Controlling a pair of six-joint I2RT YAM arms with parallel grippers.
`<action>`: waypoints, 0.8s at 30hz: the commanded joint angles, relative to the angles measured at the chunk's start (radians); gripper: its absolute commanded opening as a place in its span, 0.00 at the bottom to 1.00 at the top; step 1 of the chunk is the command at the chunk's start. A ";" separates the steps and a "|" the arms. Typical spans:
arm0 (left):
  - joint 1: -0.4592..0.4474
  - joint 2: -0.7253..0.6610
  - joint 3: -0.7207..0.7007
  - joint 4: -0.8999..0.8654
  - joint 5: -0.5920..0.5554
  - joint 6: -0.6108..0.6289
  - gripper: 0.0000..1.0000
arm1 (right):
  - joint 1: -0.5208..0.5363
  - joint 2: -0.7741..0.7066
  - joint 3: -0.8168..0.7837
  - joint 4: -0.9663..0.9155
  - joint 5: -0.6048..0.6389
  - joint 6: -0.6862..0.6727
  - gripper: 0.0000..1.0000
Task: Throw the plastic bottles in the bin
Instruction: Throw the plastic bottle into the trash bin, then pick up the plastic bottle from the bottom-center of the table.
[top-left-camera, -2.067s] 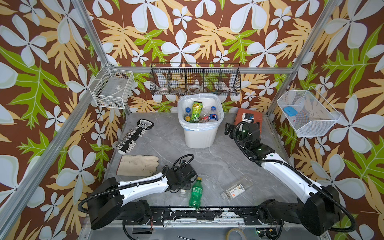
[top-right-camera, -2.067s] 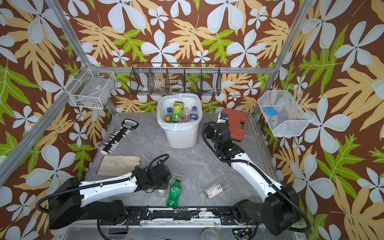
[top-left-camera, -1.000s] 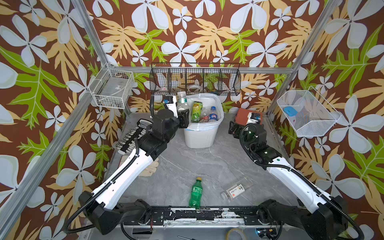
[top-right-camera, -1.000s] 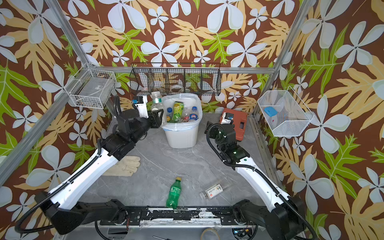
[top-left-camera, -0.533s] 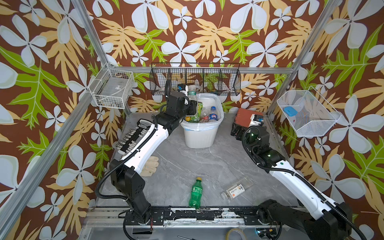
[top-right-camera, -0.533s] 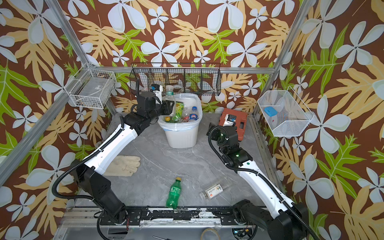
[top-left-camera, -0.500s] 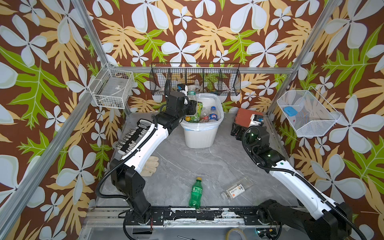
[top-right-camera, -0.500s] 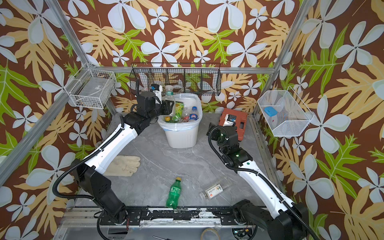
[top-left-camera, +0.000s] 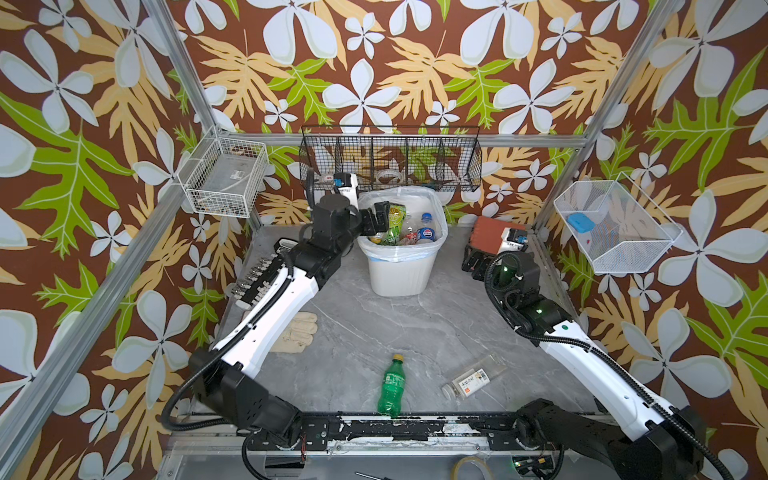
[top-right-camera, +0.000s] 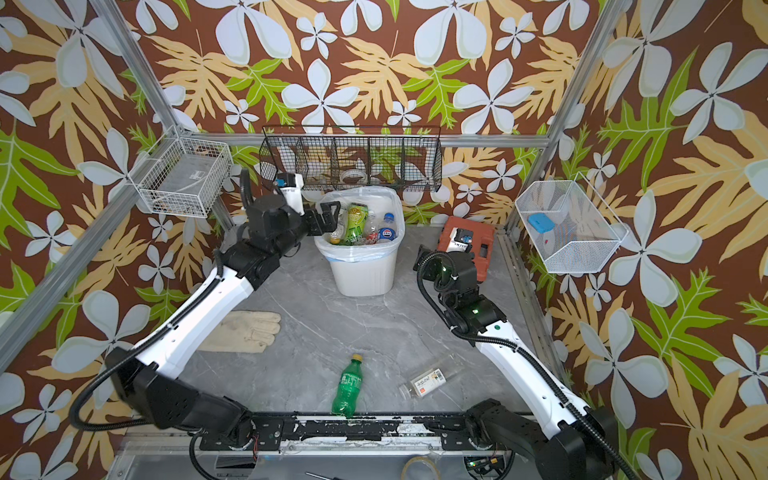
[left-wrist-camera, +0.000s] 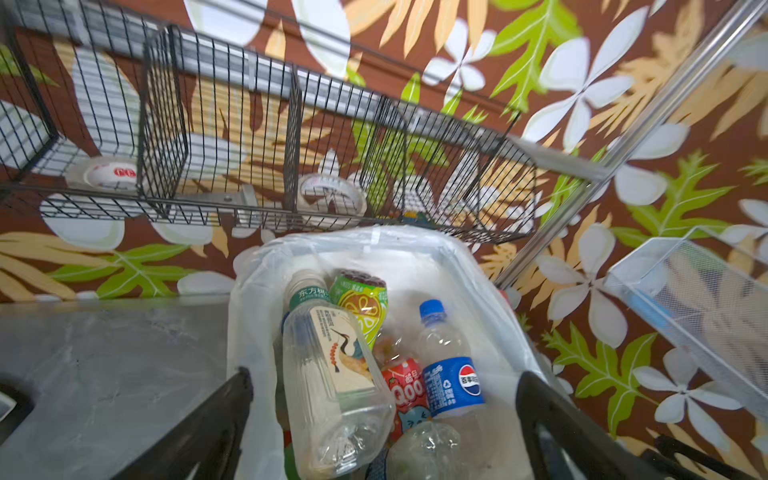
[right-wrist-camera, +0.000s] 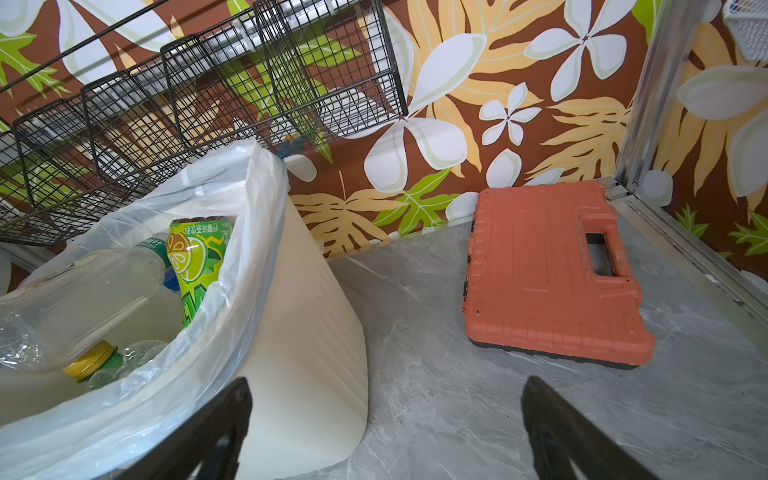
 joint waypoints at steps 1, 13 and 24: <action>0.000 -0.135 -0.225 0.268 -0.023 -0.013 1.00 | 0.000 0.008 0.001 0.011 -0.001 0.013 1.00; 0.002 -0.383 -0.828 0.438 -0.054 -0.231 1.00 | -0.001 0.082 0.017 -0.015 -0.071 0.050 1.00; 0.002 -0.318 -0.817 0.460 -0.042 -0.243 1.00 | 0.006 0.072 -0.018 -0.298 -0.137 0.230 1.00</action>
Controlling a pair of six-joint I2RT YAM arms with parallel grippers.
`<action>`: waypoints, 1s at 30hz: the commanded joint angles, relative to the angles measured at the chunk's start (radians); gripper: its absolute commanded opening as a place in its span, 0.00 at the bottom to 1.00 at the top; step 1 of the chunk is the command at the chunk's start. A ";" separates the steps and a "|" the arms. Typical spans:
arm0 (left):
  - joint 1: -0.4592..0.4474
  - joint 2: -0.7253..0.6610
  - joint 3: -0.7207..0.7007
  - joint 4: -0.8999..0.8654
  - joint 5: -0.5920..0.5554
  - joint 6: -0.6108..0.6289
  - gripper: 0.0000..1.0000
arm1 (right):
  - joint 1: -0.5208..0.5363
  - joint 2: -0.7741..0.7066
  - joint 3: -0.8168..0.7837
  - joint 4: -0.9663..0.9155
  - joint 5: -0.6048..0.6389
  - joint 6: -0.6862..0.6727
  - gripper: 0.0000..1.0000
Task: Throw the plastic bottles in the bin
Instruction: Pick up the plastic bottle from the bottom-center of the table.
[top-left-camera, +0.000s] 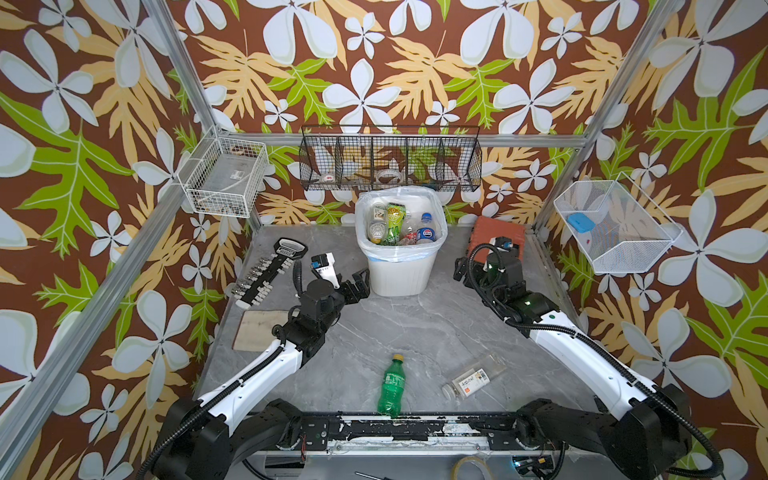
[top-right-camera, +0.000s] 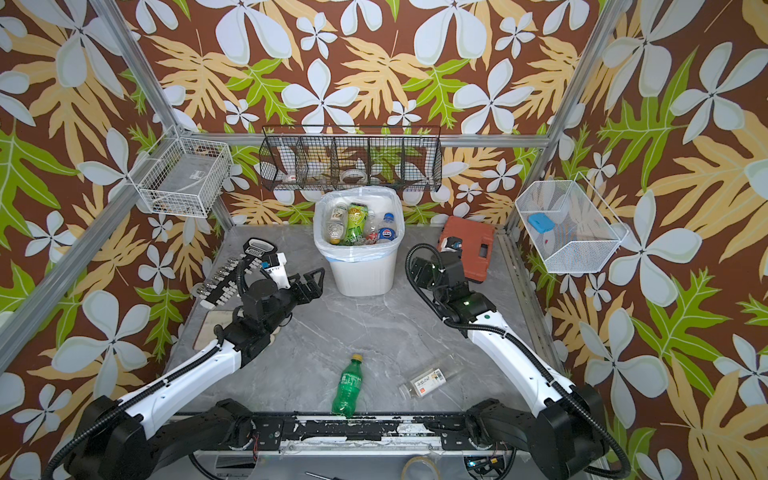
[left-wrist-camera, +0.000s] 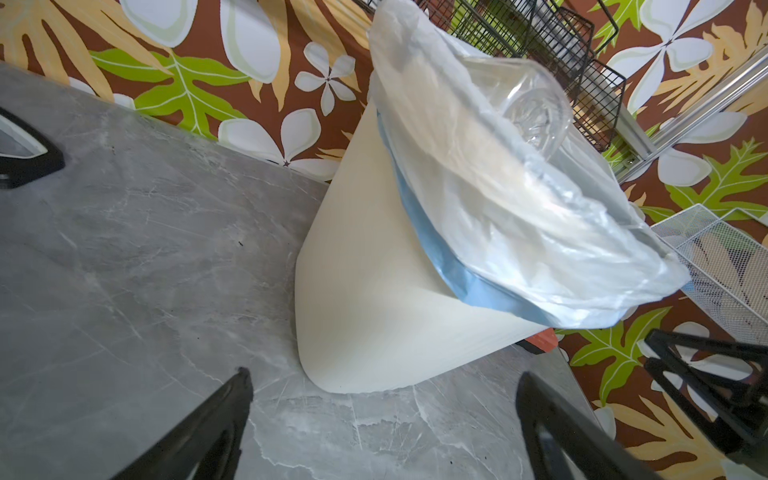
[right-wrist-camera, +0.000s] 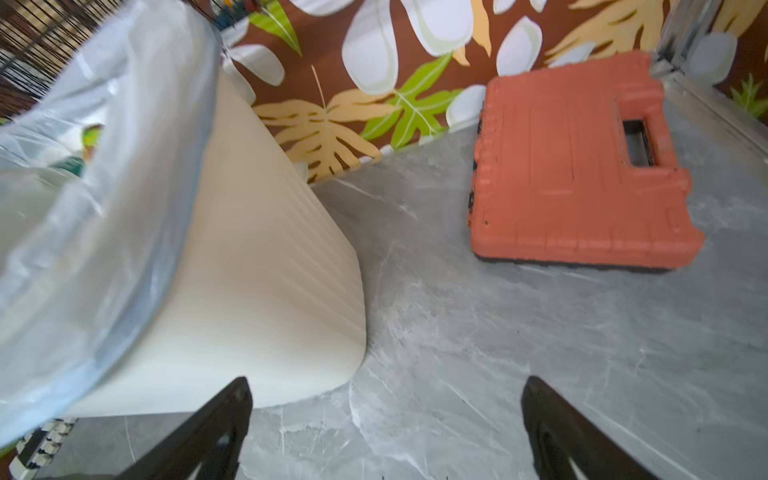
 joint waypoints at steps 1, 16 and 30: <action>0.002 0.008 -0.008 0.062 0.008 -0.012 1.00 | 0.012 -0.018 -0.033 -0.171 -0.040 0.103 1.00; 0.002 0.032 -0.061 0.094 -0.024 0.016 1.00 | 0.202 -0.216 -0.206 -0.761 -0.085 0.539 1.00; 0.003 0.014 -0.089 0.100 0.002 0.008 1.00 | 0.273 -0.261 -0.371 -0.685 -0.168 0.672 0.99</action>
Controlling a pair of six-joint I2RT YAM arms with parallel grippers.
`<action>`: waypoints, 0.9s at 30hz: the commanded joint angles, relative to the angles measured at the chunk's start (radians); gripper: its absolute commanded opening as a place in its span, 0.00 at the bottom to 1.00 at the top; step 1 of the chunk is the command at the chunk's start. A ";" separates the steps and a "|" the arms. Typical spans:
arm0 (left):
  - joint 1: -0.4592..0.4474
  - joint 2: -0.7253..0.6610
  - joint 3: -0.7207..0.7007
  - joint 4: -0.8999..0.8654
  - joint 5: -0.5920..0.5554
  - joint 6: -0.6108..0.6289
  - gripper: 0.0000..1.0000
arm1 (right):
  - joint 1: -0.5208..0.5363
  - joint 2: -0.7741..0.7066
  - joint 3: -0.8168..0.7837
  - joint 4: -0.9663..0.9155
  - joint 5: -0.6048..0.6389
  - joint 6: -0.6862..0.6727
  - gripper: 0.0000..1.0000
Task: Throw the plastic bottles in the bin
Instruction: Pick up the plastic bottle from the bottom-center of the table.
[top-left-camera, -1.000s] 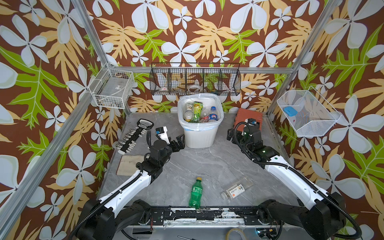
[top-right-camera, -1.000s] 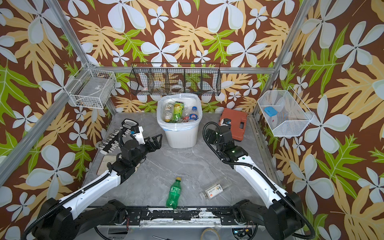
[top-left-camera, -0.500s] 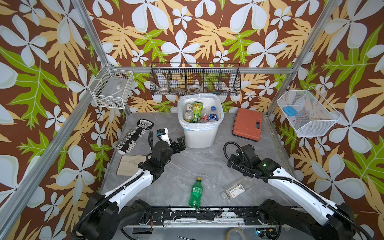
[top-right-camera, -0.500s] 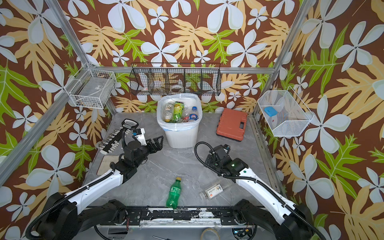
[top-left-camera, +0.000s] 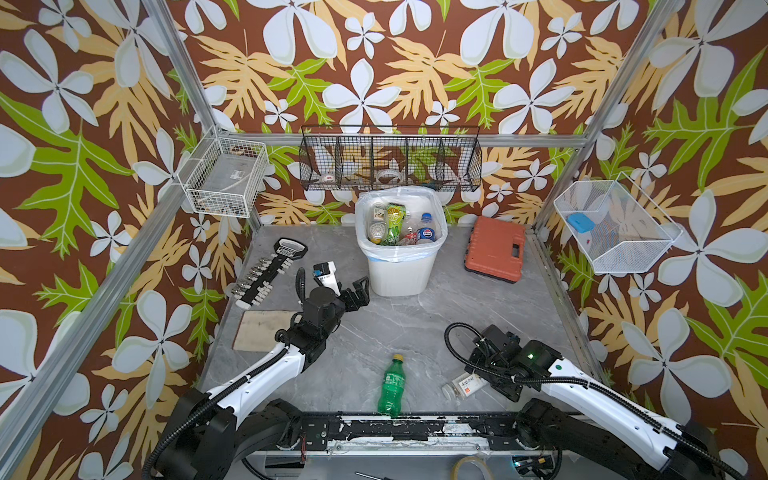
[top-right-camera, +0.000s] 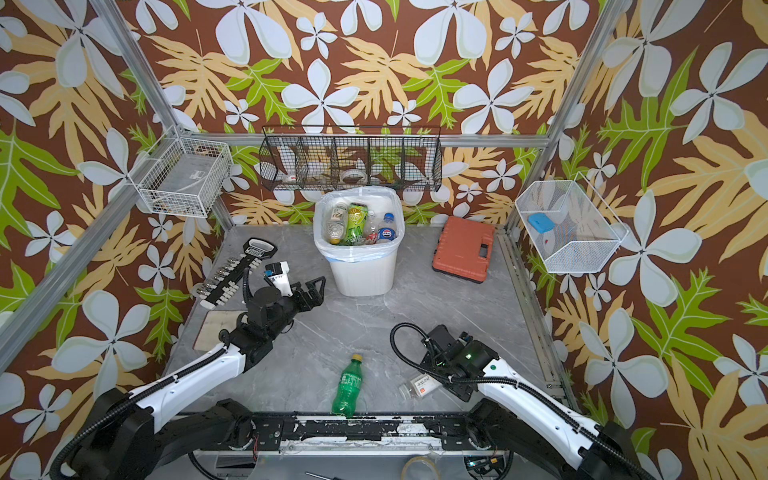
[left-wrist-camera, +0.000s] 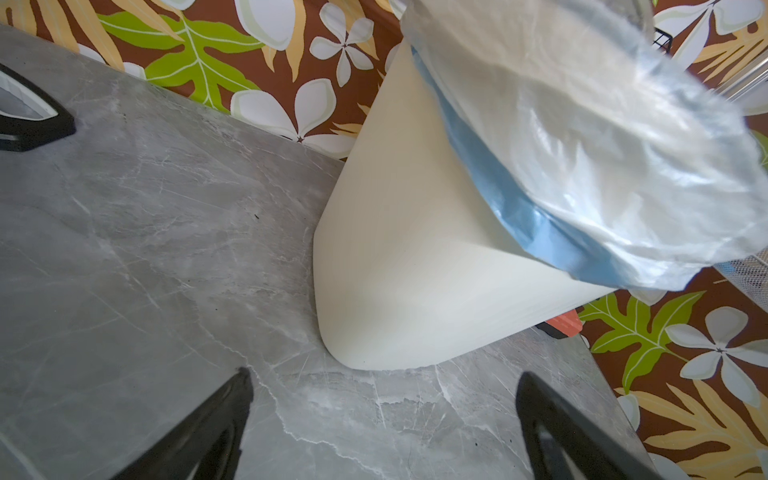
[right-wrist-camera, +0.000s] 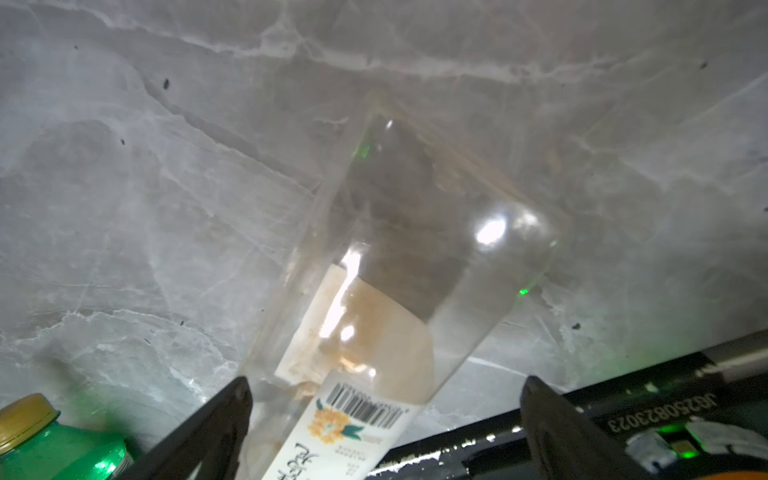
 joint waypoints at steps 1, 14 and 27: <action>0.001 -0.011 0.003 0.022 0.005 -0.002 1.00 | 0.004 0.036 0.000 0.065 0.002 0.014 1.00; 0.003 -0.027 0.005 -0.021 -0.019 -0.008 1.00 | 0.004 0.216 -0.031 0.294 -0.032 -0.071 0.83; 0.003 0.002 0.010 -0.033 -0.042 -0.044 1.00 | 0.002 0.289 0.067 0.375 0.055 -0.170 0.63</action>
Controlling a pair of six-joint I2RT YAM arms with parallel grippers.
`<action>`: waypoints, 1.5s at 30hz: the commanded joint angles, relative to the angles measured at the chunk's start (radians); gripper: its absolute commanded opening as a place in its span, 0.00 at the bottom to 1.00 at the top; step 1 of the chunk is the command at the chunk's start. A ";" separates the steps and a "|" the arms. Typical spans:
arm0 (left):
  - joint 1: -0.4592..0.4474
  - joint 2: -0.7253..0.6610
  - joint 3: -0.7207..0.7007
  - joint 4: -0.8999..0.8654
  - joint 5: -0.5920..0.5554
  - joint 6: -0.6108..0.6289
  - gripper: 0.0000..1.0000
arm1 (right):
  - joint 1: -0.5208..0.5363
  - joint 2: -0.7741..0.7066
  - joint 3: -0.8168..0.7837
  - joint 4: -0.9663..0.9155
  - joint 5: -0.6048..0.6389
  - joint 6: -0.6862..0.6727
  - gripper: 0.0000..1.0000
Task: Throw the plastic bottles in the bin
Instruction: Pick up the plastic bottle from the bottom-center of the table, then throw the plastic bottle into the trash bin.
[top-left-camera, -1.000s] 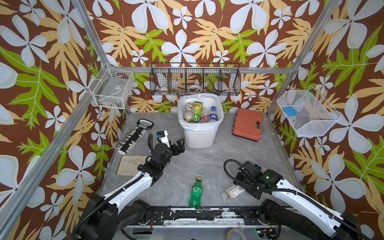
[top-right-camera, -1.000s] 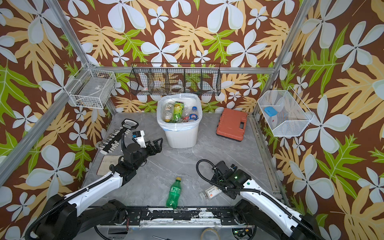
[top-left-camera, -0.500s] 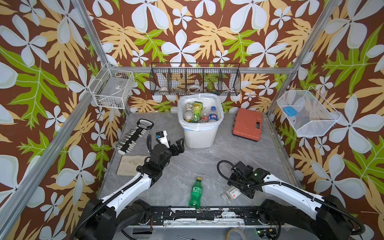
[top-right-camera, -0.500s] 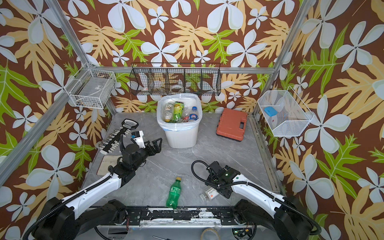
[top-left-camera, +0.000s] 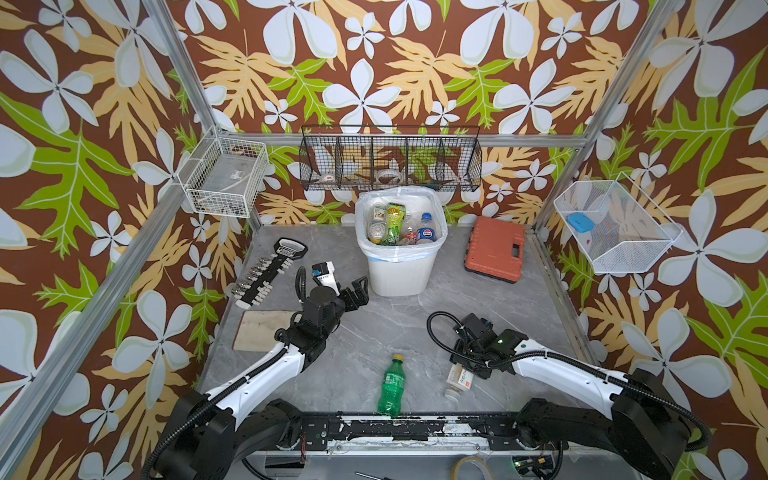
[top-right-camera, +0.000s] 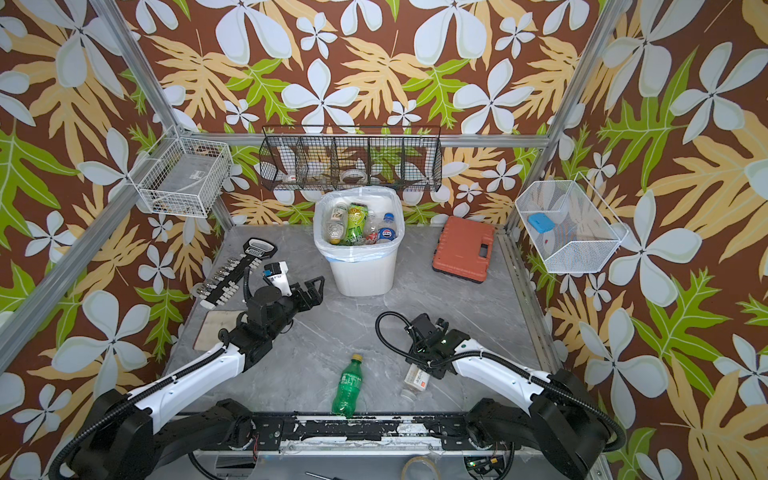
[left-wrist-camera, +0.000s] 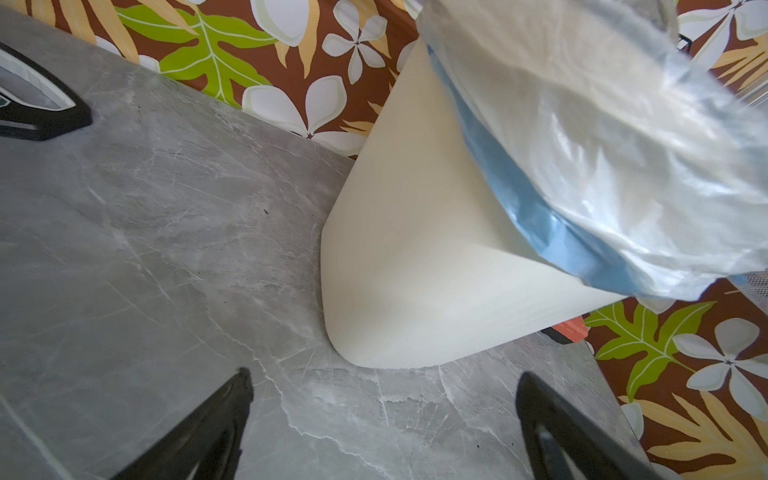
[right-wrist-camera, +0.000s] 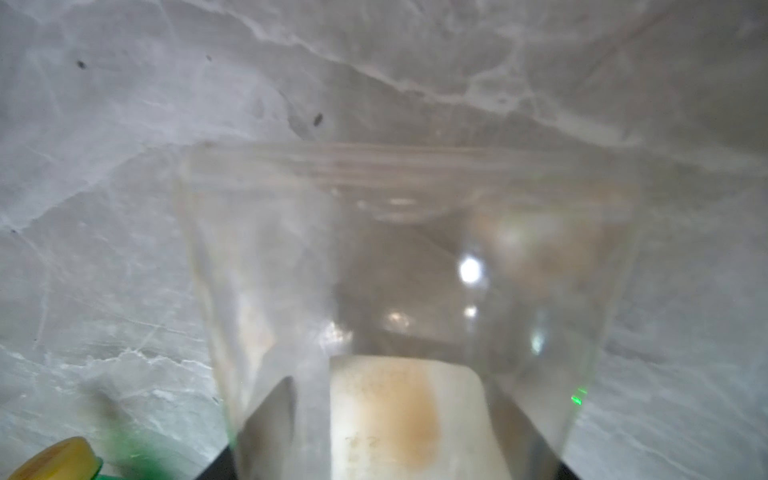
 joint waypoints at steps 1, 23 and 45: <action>0.002 0.003 -0.001 0.001 -0.020 -0.021 1.00 | 0.000 0.008 0.067 0.006 0.077 -0.068 0.63; 0.007 -0.094 -0.100 -0.051 -0.050 -0.107 1.00 | -0.082 0.428 1.317 0.095 0.365 -0.923 0.62; 0.007 -0.144 -0.107 -0.088 -0.068 -0.124 1.00 | -0.153 0.806 1.733 -0.047 0.156 -0.971 0.76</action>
